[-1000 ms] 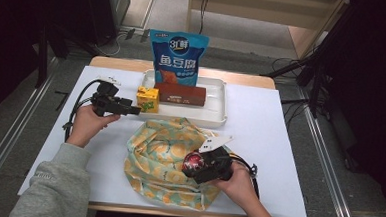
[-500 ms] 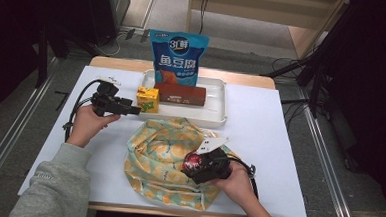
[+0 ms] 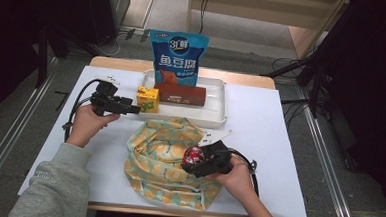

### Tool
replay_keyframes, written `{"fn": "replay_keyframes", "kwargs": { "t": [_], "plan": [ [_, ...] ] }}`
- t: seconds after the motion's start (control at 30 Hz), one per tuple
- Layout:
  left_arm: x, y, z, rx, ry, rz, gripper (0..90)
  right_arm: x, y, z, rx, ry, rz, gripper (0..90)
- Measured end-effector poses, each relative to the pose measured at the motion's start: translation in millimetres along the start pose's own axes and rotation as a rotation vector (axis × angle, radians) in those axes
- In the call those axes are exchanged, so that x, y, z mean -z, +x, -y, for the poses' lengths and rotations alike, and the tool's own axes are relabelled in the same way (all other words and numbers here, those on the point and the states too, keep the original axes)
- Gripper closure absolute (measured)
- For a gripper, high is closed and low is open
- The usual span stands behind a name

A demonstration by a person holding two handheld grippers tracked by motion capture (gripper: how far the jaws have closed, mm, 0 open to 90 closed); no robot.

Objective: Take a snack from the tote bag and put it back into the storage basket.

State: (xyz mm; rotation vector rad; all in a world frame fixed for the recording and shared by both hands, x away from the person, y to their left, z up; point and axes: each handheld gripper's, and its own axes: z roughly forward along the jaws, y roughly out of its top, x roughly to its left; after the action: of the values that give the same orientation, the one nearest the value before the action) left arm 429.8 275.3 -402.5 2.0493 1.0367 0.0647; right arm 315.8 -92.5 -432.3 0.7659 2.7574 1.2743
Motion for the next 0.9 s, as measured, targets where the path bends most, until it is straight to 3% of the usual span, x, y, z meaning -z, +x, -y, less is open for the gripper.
{"fn": "replay_keyframes", "kwargs": {
  "t": [0.37,0.9],
  "plan": [
    [2.4,-4.3,1.7,-0.011,-0.009,0.007,37.1,9.2,-15.5,-13.5,-0.037,-0.011,0.011,25.0],
    [7.4,-6.4,6.7,0.000,-0.016,0.016,37.0,23.6,-19.5,-37.1,-0.040,-0.022,0.033,25.0]
  ]
}}
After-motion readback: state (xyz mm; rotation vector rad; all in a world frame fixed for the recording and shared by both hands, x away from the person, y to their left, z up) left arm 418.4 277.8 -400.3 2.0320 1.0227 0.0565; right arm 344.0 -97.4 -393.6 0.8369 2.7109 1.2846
